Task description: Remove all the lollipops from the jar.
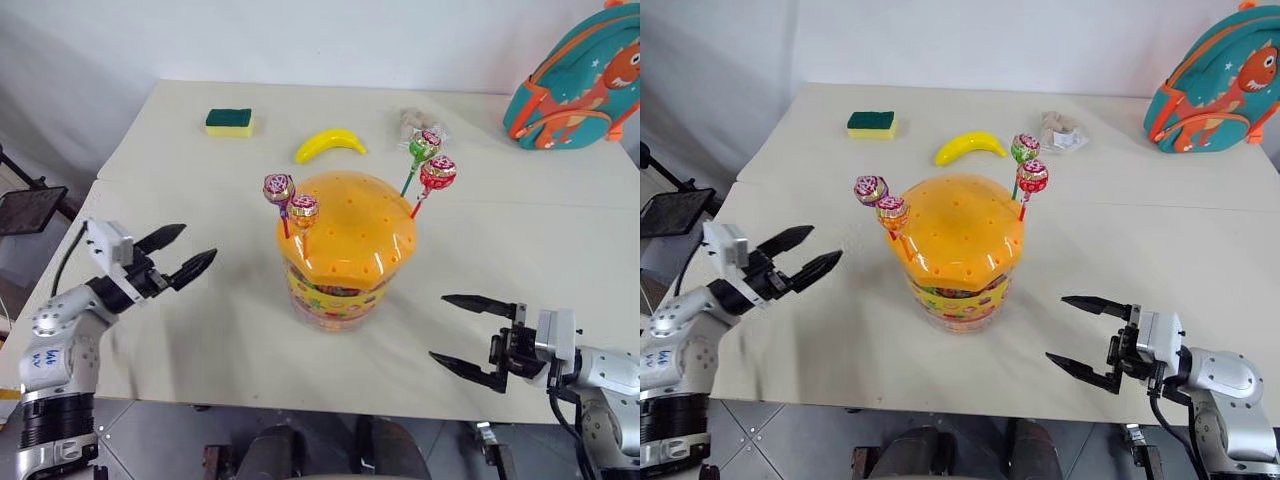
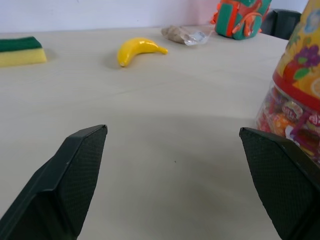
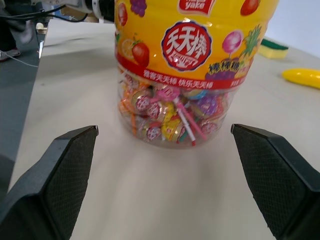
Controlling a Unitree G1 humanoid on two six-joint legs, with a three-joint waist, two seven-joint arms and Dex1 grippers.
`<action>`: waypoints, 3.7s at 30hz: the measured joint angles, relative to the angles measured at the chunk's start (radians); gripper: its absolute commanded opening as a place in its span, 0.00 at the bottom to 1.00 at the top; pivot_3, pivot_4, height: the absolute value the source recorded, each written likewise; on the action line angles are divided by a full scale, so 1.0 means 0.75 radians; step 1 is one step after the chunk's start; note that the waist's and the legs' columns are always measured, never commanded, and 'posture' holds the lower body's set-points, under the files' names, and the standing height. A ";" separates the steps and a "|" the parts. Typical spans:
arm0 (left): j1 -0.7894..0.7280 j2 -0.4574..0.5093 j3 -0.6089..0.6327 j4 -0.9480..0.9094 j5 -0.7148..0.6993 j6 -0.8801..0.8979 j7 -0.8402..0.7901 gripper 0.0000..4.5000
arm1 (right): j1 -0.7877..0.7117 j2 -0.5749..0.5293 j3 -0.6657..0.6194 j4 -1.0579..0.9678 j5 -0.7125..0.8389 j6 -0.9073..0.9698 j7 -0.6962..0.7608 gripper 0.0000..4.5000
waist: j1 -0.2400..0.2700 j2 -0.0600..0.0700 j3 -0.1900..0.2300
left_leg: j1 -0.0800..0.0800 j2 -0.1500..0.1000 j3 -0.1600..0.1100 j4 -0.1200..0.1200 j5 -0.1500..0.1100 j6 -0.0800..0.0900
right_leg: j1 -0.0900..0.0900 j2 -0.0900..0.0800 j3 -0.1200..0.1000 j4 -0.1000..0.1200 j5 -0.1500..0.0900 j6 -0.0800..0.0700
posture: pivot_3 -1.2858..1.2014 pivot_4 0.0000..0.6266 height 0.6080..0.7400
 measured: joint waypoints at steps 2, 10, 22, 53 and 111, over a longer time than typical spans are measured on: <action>-0.017 0.006 -0.003 0.006 0.012 -0.016 -0.004 1.00 | -0.013 0.000 0.000 0.000 0.000 0.000 -0.004 0.99 | 0.000 0.000 0.000 | 0.000 0.000 0.000 0.000 0.000 0.000 | 0.000 0.000 0.000 0.000 0.000 0.000 | 0.52 0.24 1.00; 0.141 0.222 0.197 -0.115 -0.314 0.262 -0.229 1.00 | 0.011 -0.123 -0.194 -0.195 0.315 0.329 -0.193 0.99 | -0.005 -0.002 0.002 | -0.003 0.001 -0.002 0.000 0.000 0.000 | -0.002 -0.003 0.001 -0.001 0.000 0.000 | 0.52 0.24 1.00; 0.107 0.523 0.333 -0.241 -0.643 0.660 -0.471 1.00 | -0.094 -0.123 -0.341 -0.175 0.513 0.438 -0.054 0.99 | -0.001 0.001 0.001 | 0.000 0.003 -0.002 -0.001 -0.002 -0.002 | 0.000 0.000 0.001 -0.001 -0.002 -0.003 | 0.52 0.24 1.00; -0.596 0.059 -0.283 -0.256 -0.538 0.634 -0.431 0.39 | -0.241 -0.076 -0.267 -0.211 0.554 0.530 0.105 1.00 | 0.006 -0.002 0.003 | -0.005 0.000 -0.003 0.009 0.000 0.000 | 0.000 0.009 0.000 0.001 0.000 0.000 | 0.52 0.24 1.00; 0.093 0.671 0.347 0.233 -0.215 0.370 -0.720 0.67 | -0.090 -0.119 -0.410 -0.100 0.580 0.470 0.198 1.00 | -0.005 0.001 0.001 | 0.002 0.000 0.000 -0.009 -0.005 -0.009 | -0.004 -0.006 0.005 -0.003 -0.002 -0.005 | 0.52 0.24 1.00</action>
